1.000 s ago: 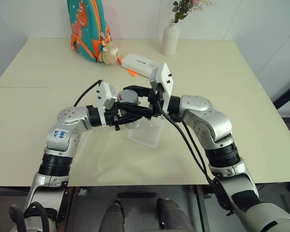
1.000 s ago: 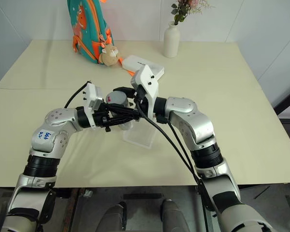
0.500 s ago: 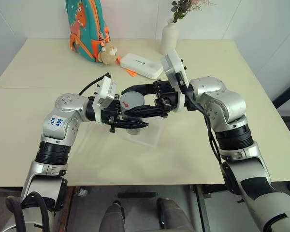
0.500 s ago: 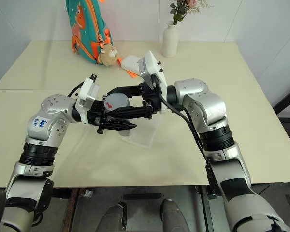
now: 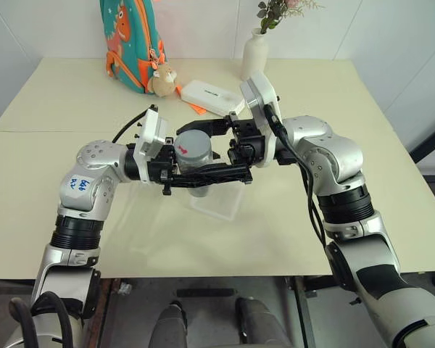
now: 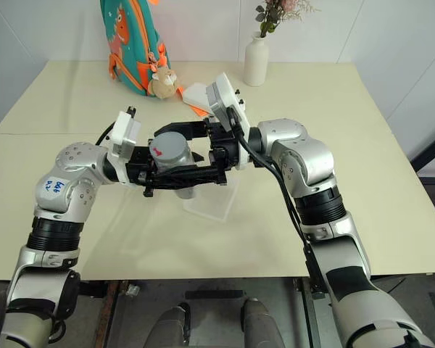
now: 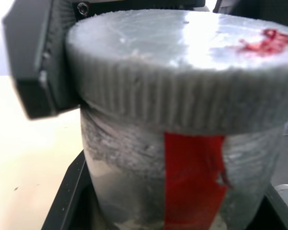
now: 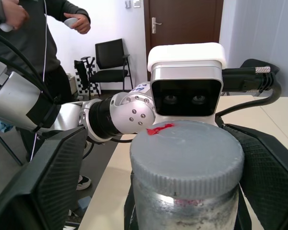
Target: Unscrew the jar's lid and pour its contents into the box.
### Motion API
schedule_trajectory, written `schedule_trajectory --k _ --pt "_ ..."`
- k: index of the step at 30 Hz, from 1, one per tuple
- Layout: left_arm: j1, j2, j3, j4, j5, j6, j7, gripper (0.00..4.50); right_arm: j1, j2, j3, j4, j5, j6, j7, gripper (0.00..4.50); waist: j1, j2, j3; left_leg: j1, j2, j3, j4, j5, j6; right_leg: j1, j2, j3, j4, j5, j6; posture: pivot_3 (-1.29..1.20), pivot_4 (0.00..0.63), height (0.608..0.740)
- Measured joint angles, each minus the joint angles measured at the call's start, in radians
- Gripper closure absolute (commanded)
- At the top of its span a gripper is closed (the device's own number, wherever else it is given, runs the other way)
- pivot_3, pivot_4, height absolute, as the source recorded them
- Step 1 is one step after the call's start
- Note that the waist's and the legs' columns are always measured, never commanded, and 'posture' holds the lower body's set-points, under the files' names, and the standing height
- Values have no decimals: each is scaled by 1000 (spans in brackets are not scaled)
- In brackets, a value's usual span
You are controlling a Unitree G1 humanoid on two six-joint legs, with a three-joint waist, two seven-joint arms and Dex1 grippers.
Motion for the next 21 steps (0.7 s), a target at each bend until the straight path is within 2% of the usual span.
schedule_trajectory --k 9,17,21 --pt "30 54 12 1 2 18 -2 2499 5 3 -47 -22 -12 -31 -69 26 1 0 0 -2 0 0 0 0 0 -3 0 0 1 0 0 0 150 740" --pt "18 34 6 19 10 15 11 2499 25 29 35 -86 -97 -27 -178 26 -1 0 0 -12 0 0 5 0 0 -17 1 2 11 -1 -1 0 150 740" --pt "17 30 -1 20 11 15 11 2499 24 58 52 -84 -131 -27 -229 26 0 0 0 -12 0 0 6 1 -1 -17 2 2 12 -1 -1 0 150 740"
